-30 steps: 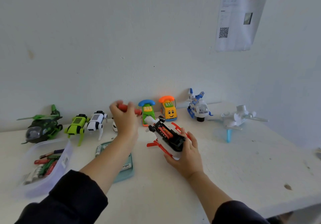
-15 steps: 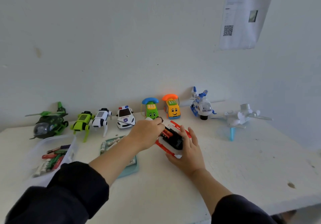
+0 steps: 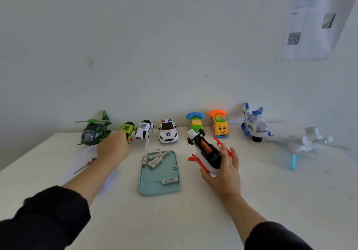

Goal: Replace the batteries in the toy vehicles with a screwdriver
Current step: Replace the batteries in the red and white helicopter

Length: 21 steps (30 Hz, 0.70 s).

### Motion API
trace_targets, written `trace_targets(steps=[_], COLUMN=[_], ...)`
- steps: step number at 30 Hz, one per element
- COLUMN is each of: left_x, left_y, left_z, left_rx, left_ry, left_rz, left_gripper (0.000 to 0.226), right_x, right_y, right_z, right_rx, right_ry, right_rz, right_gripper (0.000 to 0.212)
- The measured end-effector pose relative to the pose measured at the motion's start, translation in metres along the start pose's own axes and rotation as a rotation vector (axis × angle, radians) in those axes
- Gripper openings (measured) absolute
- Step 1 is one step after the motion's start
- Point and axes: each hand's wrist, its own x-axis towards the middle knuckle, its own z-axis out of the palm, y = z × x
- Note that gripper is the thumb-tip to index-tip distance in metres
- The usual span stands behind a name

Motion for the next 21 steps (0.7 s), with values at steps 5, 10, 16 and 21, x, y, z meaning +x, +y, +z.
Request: trace_targets(steps=[5,10,16,21], left_x=[0.004,0.001,-0.002,-0.010], left_y=[-0.050,-0.044,-0.017,0.010], left_z=[0.021,0.034,0.026,0.022], left_rx=[-0.105,-0.214,0.155,0.148], left_ry=[-0.105,-0.213,-0.301,-0.357], left_rz=[-0.229,-0.138,0.062,0.157], left_gripper=[0.020,0.021,0.020,0.013], right_x=[0.004,0.003,0.003,0.003], right_y=[0.003,0.003,0.006,0.011], right_z=[0.000,0.000,0.002,0.006], right_rx=[-0.024,-0.042,-0.052,-0.149], right_ry=[-0.039,-0.064,-0.056,0.037], right_rz=[0.040,0.049,0.023,-0.020], right_gripper=[0.091,0.091,0.089,0.090])
